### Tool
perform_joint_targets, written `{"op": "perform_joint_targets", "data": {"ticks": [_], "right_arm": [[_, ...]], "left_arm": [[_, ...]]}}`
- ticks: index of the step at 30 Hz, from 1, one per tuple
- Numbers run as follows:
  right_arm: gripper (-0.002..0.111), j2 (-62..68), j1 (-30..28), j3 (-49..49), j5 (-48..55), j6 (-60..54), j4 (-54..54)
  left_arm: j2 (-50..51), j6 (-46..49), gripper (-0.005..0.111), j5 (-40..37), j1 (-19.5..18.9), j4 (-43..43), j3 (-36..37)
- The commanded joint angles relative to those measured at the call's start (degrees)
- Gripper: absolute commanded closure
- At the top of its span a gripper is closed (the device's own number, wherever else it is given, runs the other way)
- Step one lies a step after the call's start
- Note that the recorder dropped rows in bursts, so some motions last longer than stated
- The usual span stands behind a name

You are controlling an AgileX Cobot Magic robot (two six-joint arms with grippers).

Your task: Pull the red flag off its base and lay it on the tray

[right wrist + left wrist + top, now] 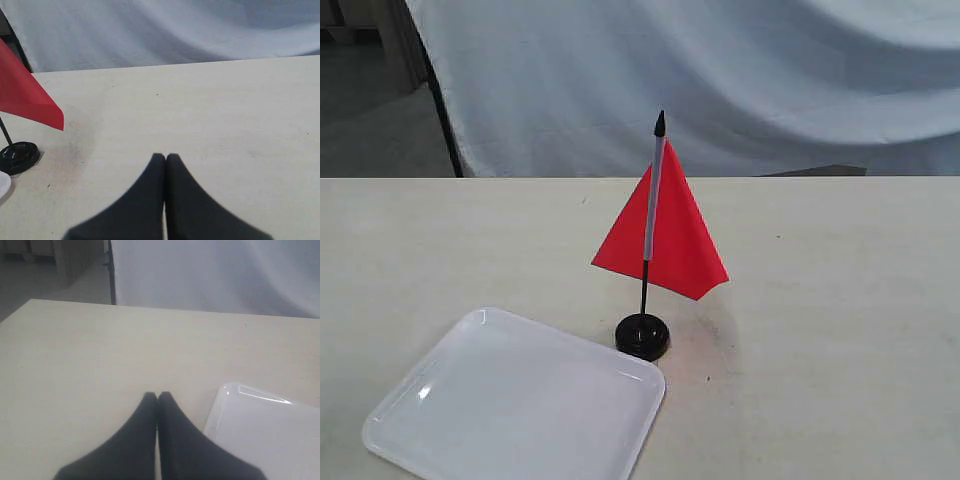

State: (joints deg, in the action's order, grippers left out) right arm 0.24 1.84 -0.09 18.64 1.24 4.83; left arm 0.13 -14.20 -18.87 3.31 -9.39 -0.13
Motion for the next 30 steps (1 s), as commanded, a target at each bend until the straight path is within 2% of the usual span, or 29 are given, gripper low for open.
{"op": "perform_joint_targets", "data": {"ticks": [1, 12, 15, 26, 30], "right_arm": [[0.109, -0.24, 0.33, 0.09, -0.25, -0.64, -0.1], [0.109, -0.24, 0.3, 0.09, -0.36, -0.64, -0.1], [0.109, -0.24, 0.3, 0.09, -3.26, -0.64, -0.1], [0.109, -0.24, 0.3, 0.09, -33.31, -0.38, -0.1], [0.109, -0.24, 0.3, 0.09, -41.85, 7.52, -0.1]], "left_arm": [[-0.13, 0.28, 0.107, 0.53, -0.03, 0.26, 0.13], [-0.13, 0.28, 0.107, 0.53, -0.03, 0.26, 0.13], [-0.13, 0.28, 0.107, 0.53, -0.03, 0.26, 0.13], [-0.13, 0.28, 0.107, 0.53, -0.03, 0.26, 0.13], [-0.13, 0.28, 0.107, 0.53, -0.03, 0.26, 0.13]]}}
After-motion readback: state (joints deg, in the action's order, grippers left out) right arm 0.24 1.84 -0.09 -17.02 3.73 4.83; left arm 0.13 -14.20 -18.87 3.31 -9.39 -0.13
